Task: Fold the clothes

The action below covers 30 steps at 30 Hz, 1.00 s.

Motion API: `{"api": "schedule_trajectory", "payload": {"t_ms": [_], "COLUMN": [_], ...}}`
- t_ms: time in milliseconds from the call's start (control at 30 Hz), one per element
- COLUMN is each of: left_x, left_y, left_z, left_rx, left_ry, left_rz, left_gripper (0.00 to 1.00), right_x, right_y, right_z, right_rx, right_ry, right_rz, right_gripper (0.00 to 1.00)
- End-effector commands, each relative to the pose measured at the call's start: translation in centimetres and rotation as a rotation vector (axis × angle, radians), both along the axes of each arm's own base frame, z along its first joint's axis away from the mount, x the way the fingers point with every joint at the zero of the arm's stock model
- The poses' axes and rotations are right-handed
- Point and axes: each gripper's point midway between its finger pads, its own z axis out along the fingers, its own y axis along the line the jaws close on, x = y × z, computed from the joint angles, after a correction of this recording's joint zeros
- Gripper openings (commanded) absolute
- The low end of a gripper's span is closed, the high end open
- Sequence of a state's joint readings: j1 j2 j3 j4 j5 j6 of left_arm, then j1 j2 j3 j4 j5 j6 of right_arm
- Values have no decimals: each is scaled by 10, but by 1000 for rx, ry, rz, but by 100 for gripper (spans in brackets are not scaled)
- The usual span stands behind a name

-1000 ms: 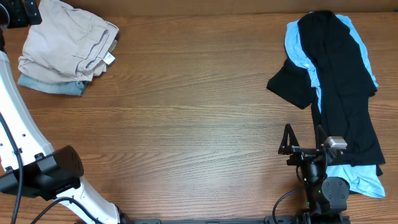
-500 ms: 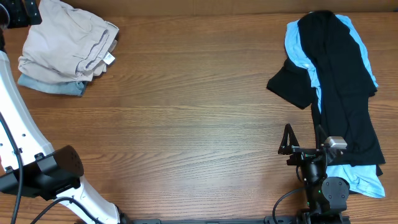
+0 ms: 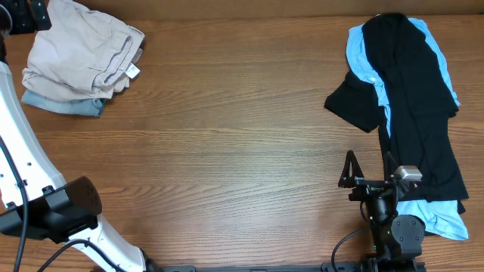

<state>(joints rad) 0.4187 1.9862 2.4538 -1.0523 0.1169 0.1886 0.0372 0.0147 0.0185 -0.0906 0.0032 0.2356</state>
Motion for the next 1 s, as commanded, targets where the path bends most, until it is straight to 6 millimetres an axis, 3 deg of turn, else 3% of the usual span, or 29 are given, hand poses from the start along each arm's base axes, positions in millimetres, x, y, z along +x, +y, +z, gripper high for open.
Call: {"api": "schedule_trajectory", "payload": {"t_ms": [0,200,500,667,967], "left_x": [-21,-54,-116,-155,-199], "left_y": [-16,-30,-50,-73,-127], "left_z": [44,61,23,6,-21], "left_rx": [22,30,36,15,78], "left_ry": [-87,-105,-5,2,-229], "left_rz": [-9,-9,8,-15,-140], "left_gripper": [100,100,100,100,100], "right_x": [0,0,0,0,0], "right_y": [1,1,1,1,1], "right_z": [-1,-1,-1,-1,-1], "right_rx": [5,5,5,5,5], "right_ry": [-8,-8,-8,-8,-8], "right_rz": [6,6,6,6,6], "right_gripper": [100,100,100,100,100]}}
